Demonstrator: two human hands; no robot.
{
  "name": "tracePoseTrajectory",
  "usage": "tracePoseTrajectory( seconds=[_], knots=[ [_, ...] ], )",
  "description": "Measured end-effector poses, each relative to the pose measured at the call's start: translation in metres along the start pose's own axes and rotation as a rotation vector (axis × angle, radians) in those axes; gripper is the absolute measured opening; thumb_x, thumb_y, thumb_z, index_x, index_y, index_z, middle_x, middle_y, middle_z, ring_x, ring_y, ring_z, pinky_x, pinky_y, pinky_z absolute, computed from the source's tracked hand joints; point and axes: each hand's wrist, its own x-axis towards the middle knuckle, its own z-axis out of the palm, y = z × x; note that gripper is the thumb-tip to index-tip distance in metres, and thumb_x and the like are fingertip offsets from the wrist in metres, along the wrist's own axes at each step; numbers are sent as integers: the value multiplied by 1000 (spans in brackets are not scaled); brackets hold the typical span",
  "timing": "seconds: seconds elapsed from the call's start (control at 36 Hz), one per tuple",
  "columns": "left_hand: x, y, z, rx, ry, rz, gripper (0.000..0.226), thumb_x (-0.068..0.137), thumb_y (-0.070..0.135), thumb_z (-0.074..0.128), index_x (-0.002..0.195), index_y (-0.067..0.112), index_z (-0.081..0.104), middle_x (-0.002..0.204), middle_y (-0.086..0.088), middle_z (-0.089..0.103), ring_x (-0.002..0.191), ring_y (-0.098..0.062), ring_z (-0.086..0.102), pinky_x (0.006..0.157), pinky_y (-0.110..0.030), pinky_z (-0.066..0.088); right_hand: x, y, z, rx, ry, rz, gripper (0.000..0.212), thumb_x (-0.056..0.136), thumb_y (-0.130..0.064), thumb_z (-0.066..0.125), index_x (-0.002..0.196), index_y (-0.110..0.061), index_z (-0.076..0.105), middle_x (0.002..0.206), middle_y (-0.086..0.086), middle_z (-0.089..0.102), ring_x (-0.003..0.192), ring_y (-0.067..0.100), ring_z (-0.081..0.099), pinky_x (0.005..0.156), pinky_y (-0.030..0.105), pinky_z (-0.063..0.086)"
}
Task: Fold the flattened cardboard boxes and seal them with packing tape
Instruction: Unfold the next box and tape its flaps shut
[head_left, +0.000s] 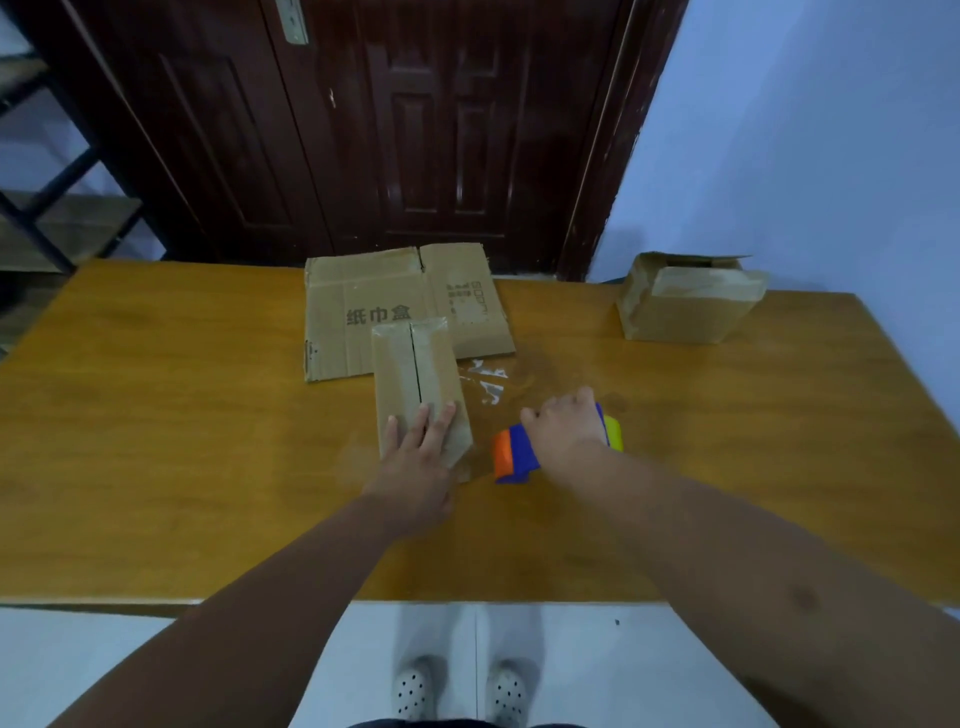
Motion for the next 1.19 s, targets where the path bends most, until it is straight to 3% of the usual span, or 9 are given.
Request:
tracePoseTrajectory(
  seconds=[0.25, 0.36, 0.42, 0.47, 0.56, 0.72, 0.83, 1.0, 1.19],
  knots=[
    [2, 9, -17, -206, -56, -71, 35, 92, 50, 47, 107, 28, 70, 158, -5, -21, 144, -34, -20, 113, -58, -9, 2, 53, -13, 150, 13, 97, 46, 81, -14, 59, 123, -22, 41, 93, 1, 53, 101, 27, 55, 87, 41, 29],
    [8, 10, -30, -560, 84, -178, 32, 94, 44, 49, 95, 24, 74, 157, 1, 18, 145, -24, 9, 115, -54, 4, -1, 71, -25, 174, 76, 106, 39, 80, -14, 57, 114, -21, 40, 74, -1, 43, 80, 25, 48, 80, 39, 28],
    [12, 5, -37, -853, 222, -276, 34, 94, 36, 50, 86, 14, 75, 125, 5, 51, 123, -16, 45, 108, -44, 28, -3, 78, -31, 170, 102, 105, 33, 80, -13, 56, 108, -22, 39, 73, -1, 44, 76, 24, 47, 78, 39, 28],
    [17, 0, -43, -1090, 323, -384, 35, 96, 28, 49, 74, 7, 67, 76, 11, 52, 68, -8, 57, 71, -27, 49, -3, 83, -37, 163, 126, 110, 30, 81, -13, 56, 101, -22, 36, 73, 0, 45, 74, 23, 46, 77, 40, 28],
    [23, -9, -48, -1175, 407, -552, 31, 95, 26, 49, 66, 16, 55, 51, 6, 47, 40, -3, 42, 43, -20, 32, -2, 88, -47, 176, 169, 105, 30, 80, -15, 56, 98, -22, 34, 74, 0, 45, 75, 24, 47, 76, 40, 28],
    [32, -27, -51, -1509, 345, -643, 21, 93, 22, 52, 74, 16, 61, 70, -3, 58, 67, -20, 54, 58, -28, 40, 3, 82, -63, 266, 346, 12, 43, 78, -37, 66, 108, -25, 39, 88, 0, 48, 85, 25, 52, 82, 40, 32],
    [27, -35, -44, -1615, 248, -667, 20, 88, 12, 54, 68, 12, 54, 62, -4, 47, 54, -18, 41, 50, -26, 31, 0, 71, -80, 368, 424, -67, 53, 77, -44, 68, 116, -24, 39, 93, -1, 48, 84, 22, 48, 85, 40, 32],
    [21, -34, -30, -1892, 161, -557, 13, 97, 9, 51, 96, 4, 63, 95, -9, 66, 87, -16, 61, 81, -25, 49, -11, 57, -111, 916, 389, -225, 38, 77, -10, 66, 106, -19, 43, 83, 3, 52, 72, 23, 51, 61, 31, 37],
    [16, -44, -27, -2201, 45, -434, 70, 100, 53, 19, 141, -1, 36, 140, -15, 48, 132, -25, 42, 112, -35, 28, -9, 36, -119, 1510, 219, -161, 55, 73, 5, 63, 118, -23, 48, 66, -1, 43, 50, 13, 42, 48, 24, 35]
  ],
)
